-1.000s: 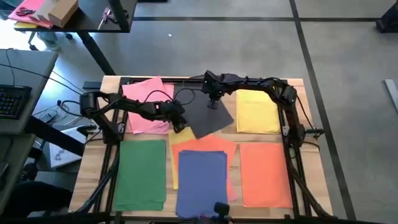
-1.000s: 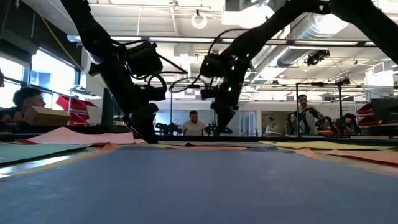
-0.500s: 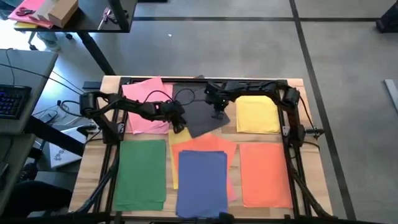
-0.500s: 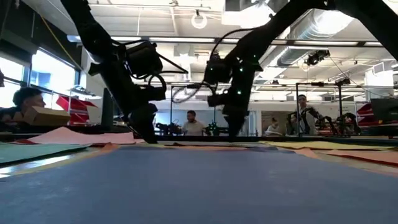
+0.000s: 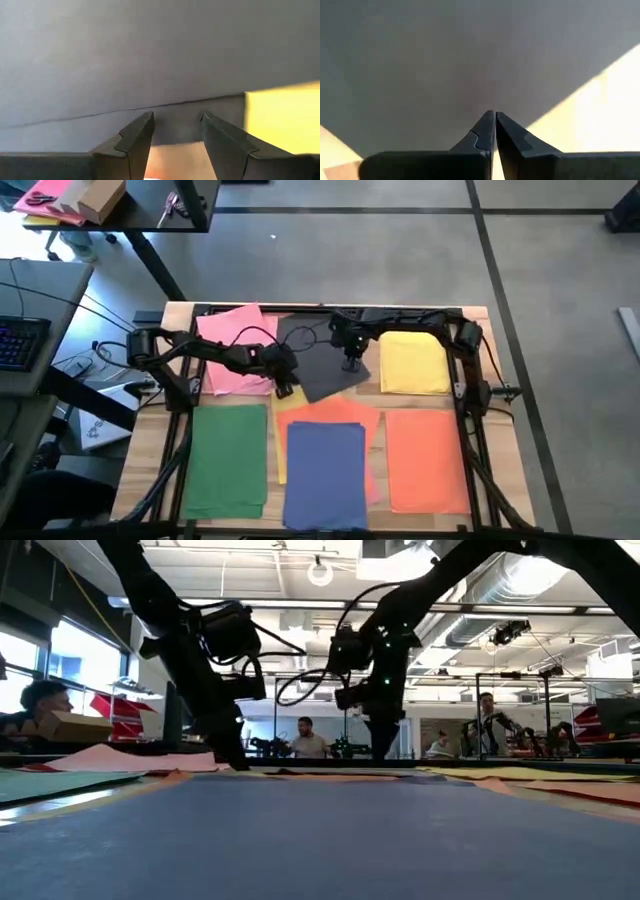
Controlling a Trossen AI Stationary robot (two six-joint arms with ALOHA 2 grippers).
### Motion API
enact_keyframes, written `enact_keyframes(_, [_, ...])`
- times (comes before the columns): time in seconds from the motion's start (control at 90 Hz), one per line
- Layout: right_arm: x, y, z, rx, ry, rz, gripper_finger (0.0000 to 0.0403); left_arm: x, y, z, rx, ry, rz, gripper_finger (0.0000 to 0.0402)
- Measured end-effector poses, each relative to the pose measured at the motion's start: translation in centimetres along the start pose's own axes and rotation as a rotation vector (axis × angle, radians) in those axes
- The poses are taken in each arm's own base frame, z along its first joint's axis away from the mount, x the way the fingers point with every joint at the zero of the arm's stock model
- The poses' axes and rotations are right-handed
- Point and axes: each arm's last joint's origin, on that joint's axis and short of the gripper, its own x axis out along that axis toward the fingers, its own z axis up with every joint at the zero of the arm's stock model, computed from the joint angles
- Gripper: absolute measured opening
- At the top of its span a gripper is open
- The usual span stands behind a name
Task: Organize paper
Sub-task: Adjust the stacked colored papers
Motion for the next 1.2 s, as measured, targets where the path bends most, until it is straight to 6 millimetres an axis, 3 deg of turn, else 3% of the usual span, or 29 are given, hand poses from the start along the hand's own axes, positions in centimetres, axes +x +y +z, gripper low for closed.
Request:
enact_keyframes(0.3, [0.2,0.1,2.1,-0.015,-0.233,-0.085,0.0,-0.1,-0.8,0.0,0.077,-0.004,-0.011,0.0156])
enact_keyframes(0.478, [-1.6,0.4,1.3,-0.018,-0.065,-0.054,0.0,-0.1,-1.2,0.0,0.102,-0.003,-0.018,0.0156])
enact_keyframes(0.611, [-1.2,1.4,-0.1,0.002,0.052,0.044,0.0,-0.2,-1.6,0.0,0.147,-0.002,-0.046,0.0156])
enact_keyframes(0.811, [0.6,2.8,0.8,-0.036,-0.105,0.029,0.0,-0.2,-1.7,0.0,0.177,-0.006,-0.044,0.0156])
enact_keyframes(1.022, [0.9,3.0,1.9,-0.036,-0.232,0.013,0.0,-0.4,-1.7,0.1,0.185,-0.014,-0.017,0.0156])
enact_keyframes(1.2, [0.5,2.5,2.0,-0.038,-0.254,-0.014,0.0,-2.5,-1.4,0.0,0.181,-0.014,0.006,0.0156])
